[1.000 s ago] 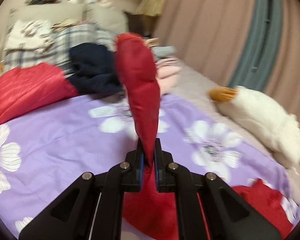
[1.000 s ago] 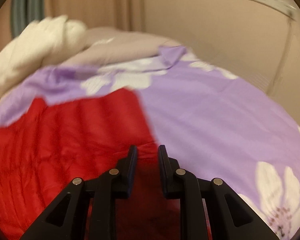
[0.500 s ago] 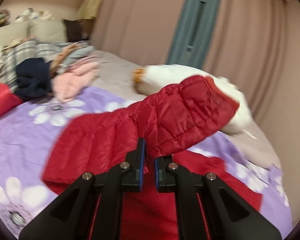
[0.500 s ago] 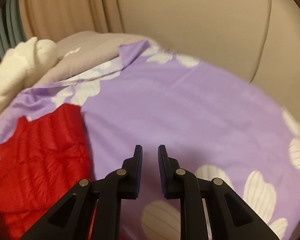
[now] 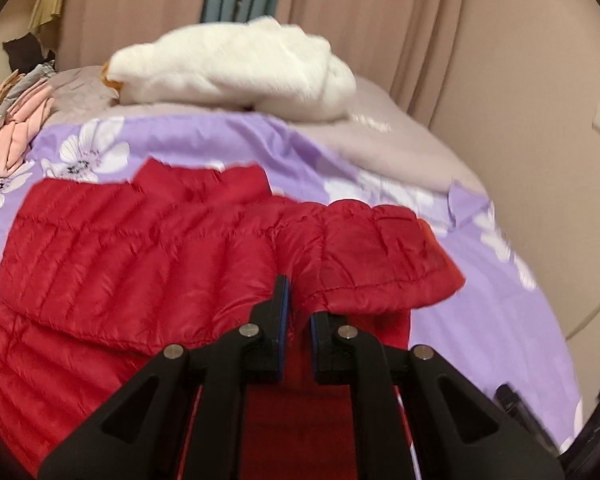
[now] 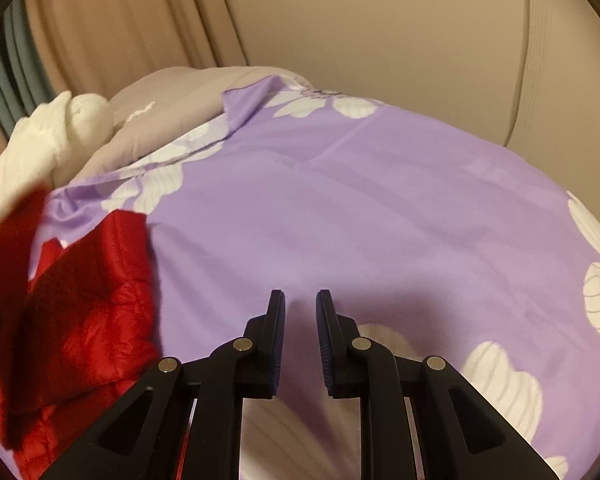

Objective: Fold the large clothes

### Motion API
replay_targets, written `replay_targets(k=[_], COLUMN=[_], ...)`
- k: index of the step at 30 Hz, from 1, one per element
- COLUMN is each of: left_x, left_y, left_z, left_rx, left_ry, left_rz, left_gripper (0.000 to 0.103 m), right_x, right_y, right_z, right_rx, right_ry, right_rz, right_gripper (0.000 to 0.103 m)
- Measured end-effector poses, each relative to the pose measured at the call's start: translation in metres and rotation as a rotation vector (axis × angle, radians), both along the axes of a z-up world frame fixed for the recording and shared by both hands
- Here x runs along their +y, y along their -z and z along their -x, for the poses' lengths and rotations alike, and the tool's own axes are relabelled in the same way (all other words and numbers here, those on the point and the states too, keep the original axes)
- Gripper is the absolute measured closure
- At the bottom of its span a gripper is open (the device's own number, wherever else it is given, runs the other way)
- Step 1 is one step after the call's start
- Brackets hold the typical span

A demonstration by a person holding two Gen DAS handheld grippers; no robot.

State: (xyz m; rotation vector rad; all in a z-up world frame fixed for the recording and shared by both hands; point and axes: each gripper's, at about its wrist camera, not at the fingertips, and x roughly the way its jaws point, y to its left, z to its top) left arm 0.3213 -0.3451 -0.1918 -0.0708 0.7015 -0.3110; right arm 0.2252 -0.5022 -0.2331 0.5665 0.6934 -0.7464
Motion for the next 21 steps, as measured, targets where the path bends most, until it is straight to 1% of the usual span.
replay_targets(k=[3, 5, 6, 7, 8, 9, 11, 12, 13, 15, 17, 18, 19, 20, 21], left_x=[0.003, 0.006, 0.010, 0.009, 0.012, 0.020, 0.029, 0.037, 0.040, 0.047, 0.053, 0.058, 0.063, 0.069, 0.078], left_y=[0.004, 0.002, -0.005, -0.009, -0.013, -0.022, -0.034, -0.043, -0.048, -0.059, -0.068, -0.072, -0.074, -0.076, -0.077], left_z=[0.007, 0.011, 0.012, 0.014, 0.018, 0.019, 0.030, 0.033, 0.034, 0.039, 0.043, 0.045, 0.047, 0.048, 0.047], left_rx=[0.015, 0.025, 0.031, 0.034, 0.039, 0.044, 0.033, 0.030, 0.028, 0.018, -0.004, -0.009, -0.010, -0.010, -0.018], left_ry=[0.017, 0.038, 0.051, 0.052, 0.051, 0.052, 0.066, 0.078, 0.089, 0.093, 0.082, 0.088, 0.094, 0.097, 0.079], left_rz=[-0.033, -0.023, -0.019, -0.017, -0.010, 0.020, 0.087, 0.128, 0.150, 0.169, 0.162, 0.167, 0.180, 0.194, 0.205], left_gripper=[0.091, 0.086, 0.080, 0.071, 0.065, 0.058, 0.057, 0.052, 0.048, 0.049, 0.051, 0.055, 0.062, 0.064, 0.065], right_x=[-0.004, -0.003, -0.002, -0.001, 0.002, 0.004, 0.011, 0.015, 0.019, 0.026, 0.034, 0.038, 0.043, 0.046, 0.049], right_y=[0.001, 0.003, 0.003, 0.003, 0.002, 0.000, -0.007, -0.013, -0.017, -0.026, -0.035, -0.039, -0.043, -0.047, -0.052], right_z=[0.005, 0.006, 0.006, 0.005, 0.004, 0.004, 0.002, 0.000, 0.000, -0.002, -0.003, -0.004, -0.003, -0.003, -0.002], right_rx=[0.003, 0.004, 0.003, 0.000, -0.002, -0.007, -0.021, -0.030, -0.037, -0.051, -0.056, -0.053, -0.053, -0.060, -0.076], right_ry=[0.008, 0.009, 0.005, 0.000, -0.007, -0.012, -0.027, -0.038, -0.046, -0.063, -0.072, -0.071, -0.070, -0.074, -0.085], right_rz=[-0.007, -0.017, -0.025, -0.034, -0.041, -0.043, -0.035, -0.028, -0.024, -0.014, 0.012, 0.026, 0.039, 0.044, 0.044], right_gripper=[0.085, 0.085, 0.085, 0.085, 0.085, 0.085, 0.085, 0.085, 0.085, 0.085, 0.085, 0.085, 0.085, 0.085, 0.085])
